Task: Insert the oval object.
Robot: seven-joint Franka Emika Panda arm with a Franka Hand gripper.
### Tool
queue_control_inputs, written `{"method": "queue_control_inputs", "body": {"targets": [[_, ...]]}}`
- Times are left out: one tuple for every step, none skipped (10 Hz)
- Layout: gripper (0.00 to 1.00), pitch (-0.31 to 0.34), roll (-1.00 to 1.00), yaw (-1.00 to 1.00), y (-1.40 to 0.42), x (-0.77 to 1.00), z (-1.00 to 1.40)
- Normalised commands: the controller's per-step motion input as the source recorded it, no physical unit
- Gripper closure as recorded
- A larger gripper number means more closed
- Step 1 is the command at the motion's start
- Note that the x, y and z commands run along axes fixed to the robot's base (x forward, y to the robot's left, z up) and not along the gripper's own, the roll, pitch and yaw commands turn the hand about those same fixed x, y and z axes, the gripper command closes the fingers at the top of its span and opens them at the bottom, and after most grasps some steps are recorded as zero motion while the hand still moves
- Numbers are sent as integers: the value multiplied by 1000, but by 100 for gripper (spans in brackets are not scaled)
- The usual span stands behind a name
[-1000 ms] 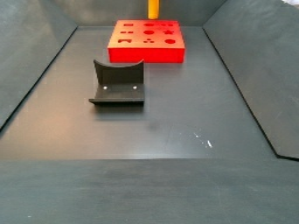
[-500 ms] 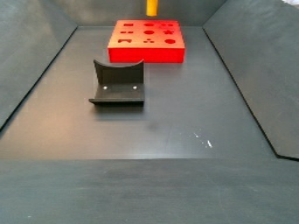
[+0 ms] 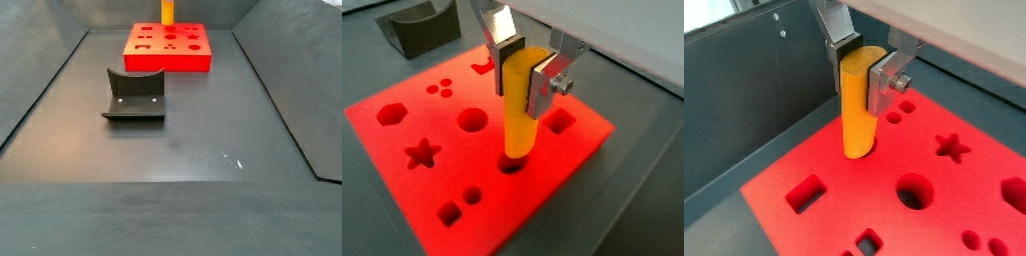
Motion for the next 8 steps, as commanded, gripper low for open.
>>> {"method": "queue_control_inputs", "body": {"targets": [[100,120,461,0,-314,54,0],[100,100,326,-54,-143,46,-40],[100,31,101,-83,0,40,-117],[100,0,0,-137,0,80,-137],[100,0,0,-206,0,177,-174],[100,0,0,-223,0,94,-137],[100,0,-20,-297,26,23,-143],[100,0,-169,-369,106,0,-94]]}}
